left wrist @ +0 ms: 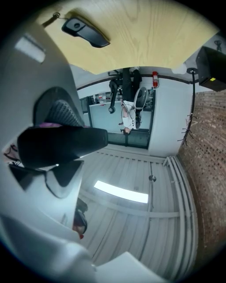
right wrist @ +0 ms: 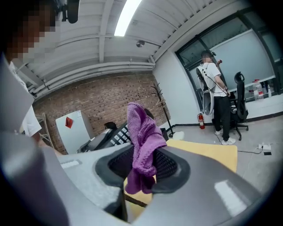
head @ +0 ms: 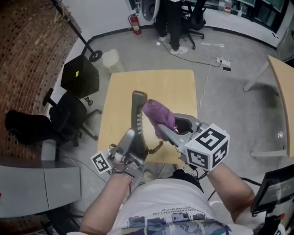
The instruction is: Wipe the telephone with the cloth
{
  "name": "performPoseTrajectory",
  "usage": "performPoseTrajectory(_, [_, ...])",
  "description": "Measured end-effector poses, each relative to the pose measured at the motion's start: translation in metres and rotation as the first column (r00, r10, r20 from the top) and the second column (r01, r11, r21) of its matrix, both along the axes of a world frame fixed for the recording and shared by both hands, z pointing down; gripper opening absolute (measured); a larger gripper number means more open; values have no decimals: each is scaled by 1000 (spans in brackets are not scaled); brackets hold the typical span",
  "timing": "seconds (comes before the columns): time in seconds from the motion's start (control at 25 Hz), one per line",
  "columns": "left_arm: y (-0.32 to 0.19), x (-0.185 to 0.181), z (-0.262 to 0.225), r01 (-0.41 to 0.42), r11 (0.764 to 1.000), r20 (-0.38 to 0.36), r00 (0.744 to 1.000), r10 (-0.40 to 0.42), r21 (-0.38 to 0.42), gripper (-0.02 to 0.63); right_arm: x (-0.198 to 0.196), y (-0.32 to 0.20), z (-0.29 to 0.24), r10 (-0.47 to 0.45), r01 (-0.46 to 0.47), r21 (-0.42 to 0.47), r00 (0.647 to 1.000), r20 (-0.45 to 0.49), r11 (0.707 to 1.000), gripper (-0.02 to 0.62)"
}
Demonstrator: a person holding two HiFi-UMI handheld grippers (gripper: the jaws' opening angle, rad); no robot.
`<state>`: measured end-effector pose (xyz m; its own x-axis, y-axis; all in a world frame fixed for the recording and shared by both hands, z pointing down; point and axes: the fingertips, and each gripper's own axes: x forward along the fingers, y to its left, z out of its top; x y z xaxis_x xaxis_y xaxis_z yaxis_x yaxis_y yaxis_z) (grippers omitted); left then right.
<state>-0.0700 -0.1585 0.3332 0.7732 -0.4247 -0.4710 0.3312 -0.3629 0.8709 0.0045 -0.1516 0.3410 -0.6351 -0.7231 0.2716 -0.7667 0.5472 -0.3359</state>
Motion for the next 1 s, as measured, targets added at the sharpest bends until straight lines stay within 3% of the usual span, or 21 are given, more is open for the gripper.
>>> performPoseTrajectory(0.28, [-7,-4,-1,11,1000,-11,1000,-11,-6,252,-28,23,11,-102,102,-2,991,-90,995,110])
performPoseTrajectory(0.8, [-15,-3,-7,9,1000,-31,999,-9,8,252,-38,61,29,-212,207,-48,965,-153,977,110])
performPoseTrajectory(1.0, [-15,-4,-6,3,1000,-40,999,-3,8,252,-25,54,26,-184,179,-50,972,-144,983,110])
